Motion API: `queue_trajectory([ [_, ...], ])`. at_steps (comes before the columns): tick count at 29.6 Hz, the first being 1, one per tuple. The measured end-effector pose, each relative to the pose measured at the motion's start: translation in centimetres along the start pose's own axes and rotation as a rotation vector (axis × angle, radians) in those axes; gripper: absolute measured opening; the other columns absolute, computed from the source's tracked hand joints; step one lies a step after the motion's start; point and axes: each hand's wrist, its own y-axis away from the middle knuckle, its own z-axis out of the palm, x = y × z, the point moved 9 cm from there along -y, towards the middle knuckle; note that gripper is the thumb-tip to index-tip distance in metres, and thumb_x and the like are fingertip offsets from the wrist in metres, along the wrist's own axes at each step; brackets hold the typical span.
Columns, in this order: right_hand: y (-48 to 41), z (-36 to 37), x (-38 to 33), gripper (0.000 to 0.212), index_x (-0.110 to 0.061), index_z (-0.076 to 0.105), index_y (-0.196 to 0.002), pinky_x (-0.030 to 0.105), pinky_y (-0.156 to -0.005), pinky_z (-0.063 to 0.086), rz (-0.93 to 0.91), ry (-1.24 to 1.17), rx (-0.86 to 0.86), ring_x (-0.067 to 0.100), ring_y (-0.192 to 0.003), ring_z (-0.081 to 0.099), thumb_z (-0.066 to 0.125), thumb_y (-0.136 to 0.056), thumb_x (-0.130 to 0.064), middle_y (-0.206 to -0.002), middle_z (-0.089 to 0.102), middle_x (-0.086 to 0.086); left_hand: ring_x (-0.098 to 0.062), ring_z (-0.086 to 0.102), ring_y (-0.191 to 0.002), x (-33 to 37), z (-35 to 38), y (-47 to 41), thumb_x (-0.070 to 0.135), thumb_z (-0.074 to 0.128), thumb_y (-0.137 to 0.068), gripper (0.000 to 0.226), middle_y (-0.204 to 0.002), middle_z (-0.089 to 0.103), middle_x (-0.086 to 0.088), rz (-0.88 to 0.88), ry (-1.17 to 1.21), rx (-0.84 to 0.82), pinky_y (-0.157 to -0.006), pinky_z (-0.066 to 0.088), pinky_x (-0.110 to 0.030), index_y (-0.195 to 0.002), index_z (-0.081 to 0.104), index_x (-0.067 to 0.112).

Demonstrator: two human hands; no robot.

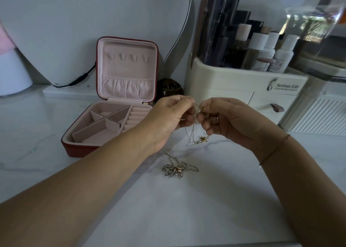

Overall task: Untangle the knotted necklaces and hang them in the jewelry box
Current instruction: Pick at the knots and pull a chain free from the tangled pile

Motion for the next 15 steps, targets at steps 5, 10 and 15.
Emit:
queue_trajectory([
  [5,-0.1,-1.2,-0.3,0.019,-0.008,0.056,-0.079,0.018,-0.048,0.046,-0.027,-0.112,0.113,0.009,-0.052,0.054,0.045,-0.091,0.002,-0.068,0.06,0.007,-0.008,0.048,-0.056,-0.6,0.8,0.1,0.011,0.047,-0.096,0.02,-0.069,0.056,-0.001,-0.065,0.073,-0.057,-0.057,0.044,-0.02,-0.08,0.057,0.009],
  [10,-0.2,-2.0,-1.1,0.01,-0.007,0.065,-0.085,0.017,-0.046,0.035,-0.136,0.086,0.185,0.009,-0.049,0.041,0.057,-0.09,-0.006,-0.061,0.055,0.002,-0.006,0.034,-0.049,-0.4,0.5,0.0,0.007,0.049,-0.093,0.014,-0.059,0.049,0.003,-0.074,0.074,-0.037,-0.046,0.028,-0.017,-0.082,0.056,0.012],
  [15,0.0,-1.6,-1.7,0.017,0.0,0.067,-0.095,0.018,-0.044,0.031,-0.206,0.154,0.155,0.011,-0.048,0.039,0.055,-0.093,-0.012,-0.06,0.054,0.004,-0.002,0.033,-0.045,-0.6,0.4,0.1,0.02,0.061,-0.089,0.009,-0.056,0.041,0.008,-0.079,0.039,-0.058,-0.046,0.028,-0.014,-0.091,0.067,0.013],
])
